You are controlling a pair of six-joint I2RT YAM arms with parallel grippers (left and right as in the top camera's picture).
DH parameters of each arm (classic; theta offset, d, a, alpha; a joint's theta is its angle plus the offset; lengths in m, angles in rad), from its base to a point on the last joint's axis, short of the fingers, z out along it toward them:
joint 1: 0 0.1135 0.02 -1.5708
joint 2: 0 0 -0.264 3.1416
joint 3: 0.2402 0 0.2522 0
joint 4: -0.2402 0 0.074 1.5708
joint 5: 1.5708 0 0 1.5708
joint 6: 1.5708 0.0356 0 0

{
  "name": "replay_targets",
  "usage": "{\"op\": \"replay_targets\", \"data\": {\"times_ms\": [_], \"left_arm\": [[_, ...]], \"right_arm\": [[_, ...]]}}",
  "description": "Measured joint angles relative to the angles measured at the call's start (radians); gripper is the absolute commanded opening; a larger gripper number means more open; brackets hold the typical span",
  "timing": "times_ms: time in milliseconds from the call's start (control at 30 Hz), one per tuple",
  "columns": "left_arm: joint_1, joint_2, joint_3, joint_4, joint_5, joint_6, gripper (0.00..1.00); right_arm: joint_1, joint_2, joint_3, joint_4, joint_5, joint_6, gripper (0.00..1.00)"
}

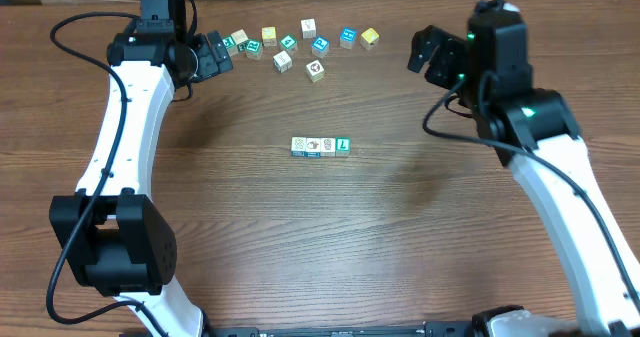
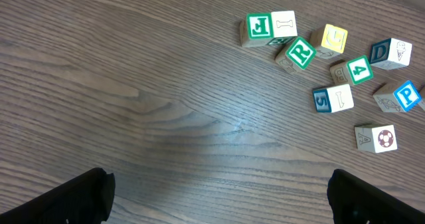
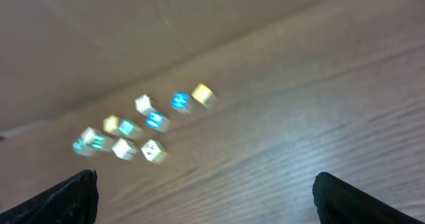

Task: Form a horizontal line

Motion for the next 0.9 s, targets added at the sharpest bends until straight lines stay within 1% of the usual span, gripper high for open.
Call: {"op": "replay_targets", "data": {"times_ms": [267,433,900], "left_arm": [[0.0,0.0,0.0,0.0,0.0,0.0,1.0],[0.0,0.0,0.0,0.0,0.0,0.0,1.0],[0.0,0.0,0.0,0.0,0.0,0.0,1.0]], "right_arm": [[0.0,-0.154,0.0,0.0,0.0,0.001,1.0],[0.0,-0.209,0.0,0.0,0.0,0.001,1.0],[0.0,-0.225,0.0,-0.002,0.003,0.0,1.0]]}}
